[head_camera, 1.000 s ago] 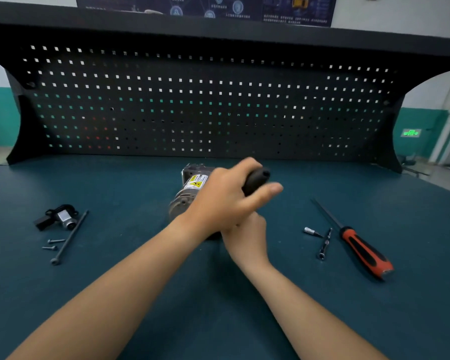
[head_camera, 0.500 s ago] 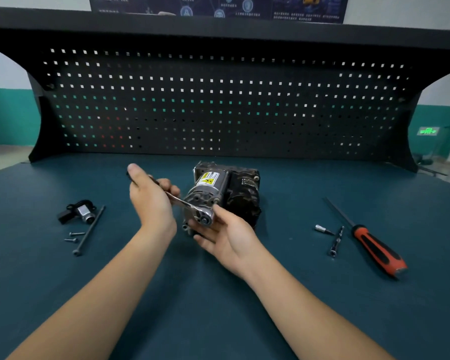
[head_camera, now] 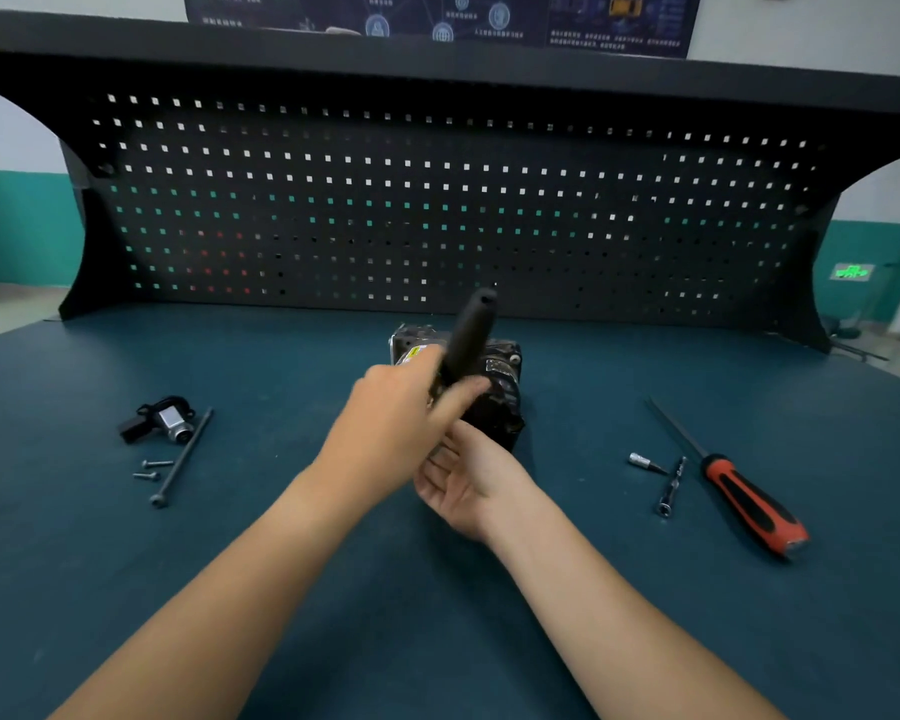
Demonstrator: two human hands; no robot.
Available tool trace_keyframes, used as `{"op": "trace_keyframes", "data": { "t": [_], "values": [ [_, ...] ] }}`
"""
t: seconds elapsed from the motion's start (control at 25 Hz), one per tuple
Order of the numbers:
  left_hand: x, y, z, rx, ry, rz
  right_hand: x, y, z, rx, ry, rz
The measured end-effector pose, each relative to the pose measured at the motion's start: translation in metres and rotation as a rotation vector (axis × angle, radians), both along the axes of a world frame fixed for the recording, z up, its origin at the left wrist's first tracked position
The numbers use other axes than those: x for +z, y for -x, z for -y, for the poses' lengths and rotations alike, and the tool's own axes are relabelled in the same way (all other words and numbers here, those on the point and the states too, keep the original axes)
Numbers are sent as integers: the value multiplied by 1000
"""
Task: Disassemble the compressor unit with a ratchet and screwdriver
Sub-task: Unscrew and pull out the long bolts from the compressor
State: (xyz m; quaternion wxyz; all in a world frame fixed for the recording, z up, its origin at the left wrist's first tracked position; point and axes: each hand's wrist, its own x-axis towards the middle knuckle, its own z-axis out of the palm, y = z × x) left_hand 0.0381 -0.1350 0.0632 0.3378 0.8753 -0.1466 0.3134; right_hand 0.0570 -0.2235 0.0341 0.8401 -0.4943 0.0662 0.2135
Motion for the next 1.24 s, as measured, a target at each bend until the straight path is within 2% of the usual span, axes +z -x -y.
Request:
{"op": "trace_keyframes", "data": {
  "t": [0.12,0.2,0.4,0.52,0.64,0.84,0.88,0.92,1.0,1.12,1.16,1.24],
  "values": [
    [4,-13,-17,-37,527,-153,-1,0,1,26,-35,6],
    [2,-20,-25,-54,739,-239,1,-2,-1,54,-40,-7],
    [-1,-22,-25,-119,844,-293,3,-2,-3,86,-107,-11],
    [-8,-20,-21,-112,858,-200,0,-2,2,92,-108,12],
    [-21,-14,-10,-44,683,-28,0,-2,3,96,-85,-1],
    [-34,-8,-5,-68,-171,368,0,-5,7,145,-57,-39],
    [-35,-10,-7,-76,-229,408,1,-5,6,144,-59,-44],
    [-36,-12,-10,-79,-202,412,1,-5,5,135,-62,-47],
    [-39,-13,-13,-28,78,332,0,-2,4,121,-68,-42],
    [-43,-20,-12,126,671,2,-3,0,4,131,-81,-32],
    [-45,-22,-10,142,791,-60,-3,0,4,139,-85,-28],
    [-48,-23,-6,151,876,-70,-4,0,4,152,-94,-23]
  ]
}}
